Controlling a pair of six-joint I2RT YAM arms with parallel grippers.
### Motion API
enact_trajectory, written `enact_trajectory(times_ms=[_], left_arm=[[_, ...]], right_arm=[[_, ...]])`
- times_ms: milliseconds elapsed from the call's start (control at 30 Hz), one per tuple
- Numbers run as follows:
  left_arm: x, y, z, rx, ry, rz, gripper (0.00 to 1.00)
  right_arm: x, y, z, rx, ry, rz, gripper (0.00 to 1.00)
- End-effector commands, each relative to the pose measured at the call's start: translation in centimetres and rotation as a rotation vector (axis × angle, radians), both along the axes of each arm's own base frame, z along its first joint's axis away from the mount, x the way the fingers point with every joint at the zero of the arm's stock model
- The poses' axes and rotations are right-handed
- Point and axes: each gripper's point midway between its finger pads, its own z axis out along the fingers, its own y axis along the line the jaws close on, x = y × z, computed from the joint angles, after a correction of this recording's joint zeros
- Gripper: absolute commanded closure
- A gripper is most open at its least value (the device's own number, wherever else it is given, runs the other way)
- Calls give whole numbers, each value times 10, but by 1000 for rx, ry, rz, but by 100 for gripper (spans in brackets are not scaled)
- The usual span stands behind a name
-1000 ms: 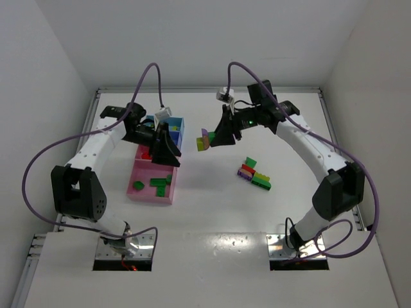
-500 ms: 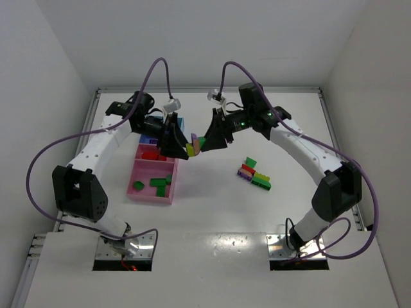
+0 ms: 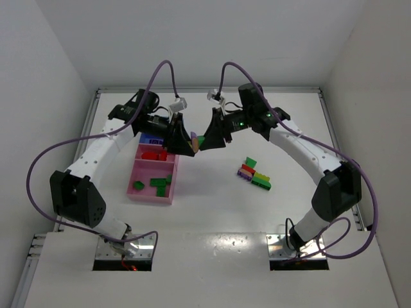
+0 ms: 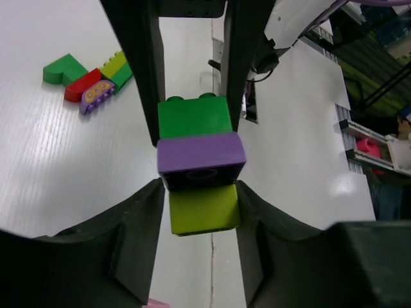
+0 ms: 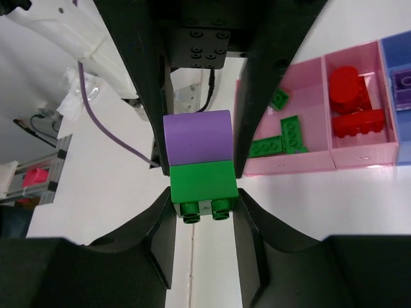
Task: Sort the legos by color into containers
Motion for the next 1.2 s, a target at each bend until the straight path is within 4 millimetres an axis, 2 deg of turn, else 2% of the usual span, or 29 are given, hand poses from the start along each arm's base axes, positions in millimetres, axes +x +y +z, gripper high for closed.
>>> enact_trajectory(times_ms=[0, 33, 133, 200, 367, 433, 467, 500, 633, 733, 767, 867, 967, 1000, 1033, 1067, 1100, 1167], left_arm=[[4, -2, 10, -21, -85, -1, 50], [3, -2, 6, -18, -75, -1, 57], [-1, -1, 9, -22, -86, -1, 58], [-1, 0, 5, -12, -87, 2, 56], [-2, 1, 6, -6, -100, 4, 56], [-3, 1, 5, -3, -91, 4, 60], [-3, 1, 5, -3, -91, 4, 66], [-3, 2, 5, -4, -101, 1, 68], [-6, 5, -2, 26, -107, 5, 69], [-6, 12, -3, 36, -115, 27, 69], [-5, 15, -9, 41, -107, 34, 69], [-4, 35, -8, 19, -109, 98, 69], [4, 61, -3, 23, -140, 228, 70], [4, 67, -5, 31, -141, 262, 70], [4, 75, 3, 35, -166, 314, 70], [8, 81, 5, 55, -202, 349, 70], [9, 89, 5, 62, -202, 384, 70], [6, 95, 11, 58, -219, 415, 70]], right_arm=[[-16, -1, 20, 59, -58, 72, 82], [-14, -4, 16, 45, -57, 59, 82], [-12, -10, 12, 26, -81, 47, 82], [-9, -13, 7, 14, -78, 32, 82], [-8, -18, 6, 11, -79, 23, 82], [-8, -18, 5, 12, -87, 25, 82], [-10, -19, 8, 12, -87, 25, 82], [-5, -21, 7, 7, -99, 10, 82], [0, -25, 2, -14, -109, -12, 82], [12, -27, -6, -56, -153, -64, 82], [20, -28, -6, -77, -175, -99, 82], [41, -29, -9, -127, -230, -178, 82], [74, -27, -13, -165, -281, -268, 82], [83, -19, -7, -154, -320, -280, 82], [91, -14, -9, -163, -332, -304, 82], [103, -6, -23, -181, -313, -312, 82], [113, 6, -14, -169, -328, -329, 82], [134, 32, -17, -163, -325, -302, 82]])
